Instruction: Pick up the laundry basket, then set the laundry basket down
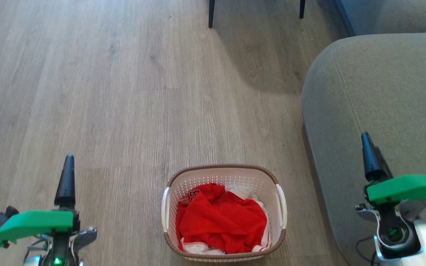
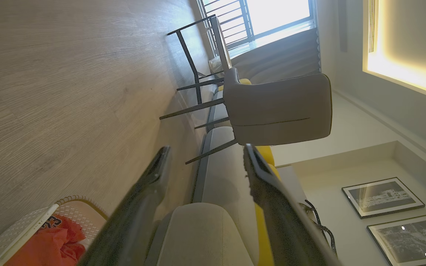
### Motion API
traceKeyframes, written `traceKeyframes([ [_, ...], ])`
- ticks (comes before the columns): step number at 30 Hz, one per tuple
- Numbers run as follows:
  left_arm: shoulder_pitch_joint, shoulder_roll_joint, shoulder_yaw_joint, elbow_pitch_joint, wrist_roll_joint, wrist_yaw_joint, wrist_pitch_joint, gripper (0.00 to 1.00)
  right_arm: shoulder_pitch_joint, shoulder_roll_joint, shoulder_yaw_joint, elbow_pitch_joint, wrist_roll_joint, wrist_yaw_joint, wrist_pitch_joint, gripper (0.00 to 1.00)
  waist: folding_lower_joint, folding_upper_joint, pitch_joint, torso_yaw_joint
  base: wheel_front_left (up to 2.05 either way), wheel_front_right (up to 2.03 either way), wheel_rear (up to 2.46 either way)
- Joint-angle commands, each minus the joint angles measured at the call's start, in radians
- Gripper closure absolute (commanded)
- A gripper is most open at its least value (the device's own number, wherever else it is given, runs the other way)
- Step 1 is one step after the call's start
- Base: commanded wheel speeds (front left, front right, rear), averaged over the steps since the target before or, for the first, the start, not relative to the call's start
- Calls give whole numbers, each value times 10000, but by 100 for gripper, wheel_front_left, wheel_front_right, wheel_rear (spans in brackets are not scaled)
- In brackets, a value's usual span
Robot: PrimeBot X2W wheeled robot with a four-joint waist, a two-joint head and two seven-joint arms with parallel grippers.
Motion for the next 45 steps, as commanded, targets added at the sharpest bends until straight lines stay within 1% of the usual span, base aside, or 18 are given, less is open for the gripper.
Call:
traceKeyframes([
  [1,-627,85,175,-551,304,-31,-113,0,-567,-267,200,-562,-491,30,-151,0,0,0,5,10,0,0,0],
  [6,-673,88,163,-903,905,-34,-259,0,-700,-504,610,-875,-1457,33,-296,0,0,0,12,31,0,0,0],
  [13,-711,92,30,-1452,1908,-39,-465,0,-844,-556,929,-1254,-2644,37,-501,0,0,0,4,51,0,0,0],
  [14,-711,92,30,-1452,1908,-39,-465,0,-844,-556,929,-1254,-2644,37,-501,0,0,0,4,51,0,0,0],
  [17,-742,93,-6,-1671,2366,-19,-553,0,-895,-612,1111,-1392,-3129,38,-589,0,0,0,5,56,0,0,0],
  [19,-780,94,-43,-1847,2873,198,-612,0,-927,-636,1207,-1474,-3446,39,-648,0,0,0,9,56,0,0,0],
  [22,-863,96,-230,-2182,3690,660,-700,0,-983,-684,1358,-1594,-3929,41,-735,0,0,0,22,40,0,0,0],
  [25,-938,97,-604,-2541,4662,1166,-788,0,-1045,-753,1513,-1694,-4456,43,-823,0,0,0,43,16,0,0,0],
  [27,-988,98,-971,-2734,5306,1421,-847,0,-1074,-789,1602,-1741,-4813,44,-882,0,0,0,57,4,0,0,0],
  [38,-1220,104,-2885,-2976,8401,2333,-1169,0,-1167,-947,2172,-1888,-6567,50,-1203,0,0,0,85,-1,0,0,0],
  [41,-1262,127,-3325,-2913,9017,2579,-1258,0,-1151,-918,2268,-1861,-6930,52,-1290,0,0,0,86,-7,0,0,0],
  [45,-1302,357,-3951,-2682,9684,2929,-1375,0,-1041,-769,2187,-1611,-7249,54,-1408,0,0,0,52,-2,0,0,0],
])
